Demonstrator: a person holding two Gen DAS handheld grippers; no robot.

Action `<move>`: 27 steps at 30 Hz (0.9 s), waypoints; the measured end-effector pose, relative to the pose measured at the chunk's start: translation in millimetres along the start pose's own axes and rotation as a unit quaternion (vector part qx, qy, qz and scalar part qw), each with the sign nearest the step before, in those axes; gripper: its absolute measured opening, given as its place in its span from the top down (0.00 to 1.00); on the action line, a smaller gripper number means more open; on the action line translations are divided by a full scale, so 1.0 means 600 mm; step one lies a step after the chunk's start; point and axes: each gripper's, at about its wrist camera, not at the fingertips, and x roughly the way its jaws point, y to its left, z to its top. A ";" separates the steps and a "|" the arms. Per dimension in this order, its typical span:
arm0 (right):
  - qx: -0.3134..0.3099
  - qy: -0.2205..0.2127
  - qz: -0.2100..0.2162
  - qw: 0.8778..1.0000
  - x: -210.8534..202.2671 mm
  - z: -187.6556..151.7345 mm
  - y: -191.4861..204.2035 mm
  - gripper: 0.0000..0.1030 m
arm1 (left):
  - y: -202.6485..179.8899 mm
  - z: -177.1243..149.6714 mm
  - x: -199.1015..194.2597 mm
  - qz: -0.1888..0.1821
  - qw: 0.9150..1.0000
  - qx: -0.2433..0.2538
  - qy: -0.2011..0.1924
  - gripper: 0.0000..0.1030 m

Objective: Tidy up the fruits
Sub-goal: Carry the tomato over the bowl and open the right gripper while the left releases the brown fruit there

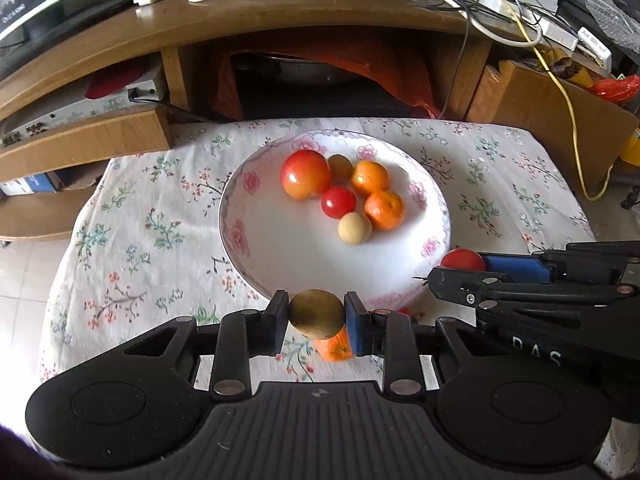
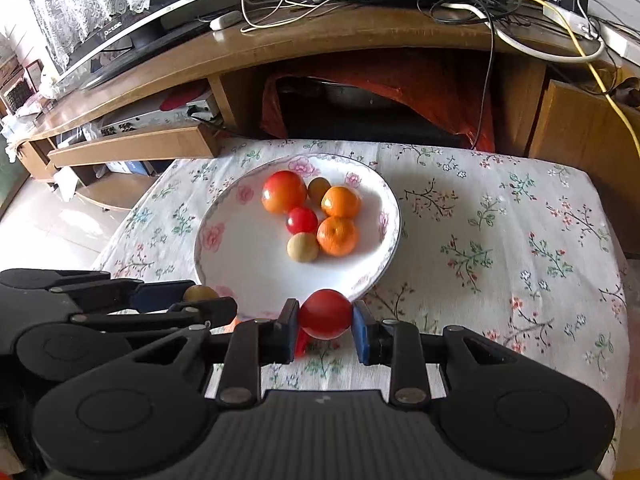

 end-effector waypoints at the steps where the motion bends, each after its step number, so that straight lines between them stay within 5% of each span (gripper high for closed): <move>1: 0.001 -0.001 0.001 1.000 0.004 0.002 -0.001 0.80 | 0.002 0.003 0.003 0.002 1.000 0.000 0.000 0.65; 27: 0.011 -0.004 0.018 1.000 0.076 0.033 -0.020 0.79 | 0.014 0.035 0.060 0.023 1.000 -0.007 0.012 0.62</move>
